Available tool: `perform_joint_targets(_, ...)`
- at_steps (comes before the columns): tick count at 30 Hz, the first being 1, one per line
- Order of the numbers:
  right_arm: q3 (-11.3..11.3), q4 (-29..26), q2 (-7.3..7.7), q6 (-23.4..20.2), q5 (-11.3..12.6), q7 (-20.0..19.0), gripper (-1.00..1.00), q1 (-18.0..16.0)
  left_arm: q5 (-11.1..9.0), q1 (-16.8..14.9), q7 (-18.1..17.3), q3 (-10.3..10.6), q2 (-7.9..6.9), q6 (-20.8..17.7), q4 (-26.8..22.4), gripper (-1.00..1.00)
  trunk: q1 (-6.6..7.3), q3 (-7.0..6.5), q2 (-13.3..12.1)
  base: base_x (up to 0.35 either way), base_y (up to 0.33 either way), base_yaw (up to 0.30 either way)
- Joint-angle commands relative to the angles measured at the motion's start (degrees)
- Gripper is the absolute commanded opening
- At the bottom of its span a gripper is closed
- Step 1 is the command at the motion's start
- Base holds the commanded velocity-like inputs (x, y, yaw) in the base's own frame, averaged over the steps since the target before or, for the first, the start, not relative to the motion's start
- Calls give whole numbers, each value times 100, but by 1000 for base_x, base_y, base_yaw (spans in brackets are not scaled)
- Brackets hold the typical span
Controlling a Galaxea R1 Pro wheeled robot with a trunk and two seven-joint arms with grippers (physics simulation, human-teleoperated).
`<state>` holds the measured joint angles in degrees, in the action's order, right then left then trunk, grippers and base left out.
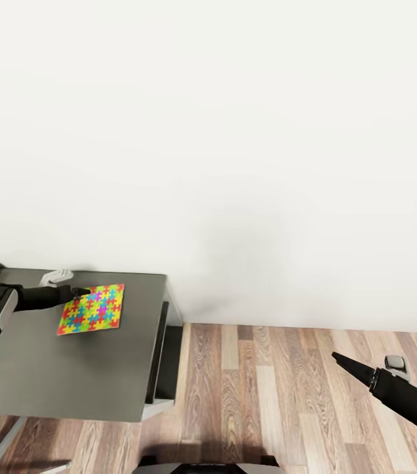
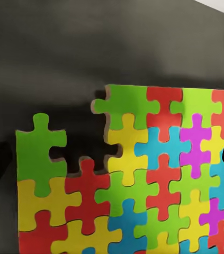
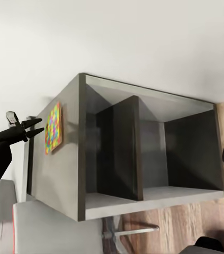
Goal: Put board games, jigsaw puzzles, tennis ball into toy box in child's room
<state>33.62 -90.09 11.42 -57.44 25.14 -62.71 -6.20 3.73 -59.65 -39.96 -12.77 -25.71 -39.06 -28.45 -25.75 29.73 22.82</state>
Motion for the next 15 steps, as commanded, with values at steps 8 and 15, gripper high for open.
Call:
perform_joint_targets(8,4,0,1,-16,-9,-22,100,-4,40,-3,-38,-41,4,-41,-3,100,-3,8,10,-3,-141,0)
perform_joint_targets(15,4,1,-6,15,-8,-22,100,-4,40,-4,-38,-39,4,-43,-3,100,-3,8,10,0,-33,0)
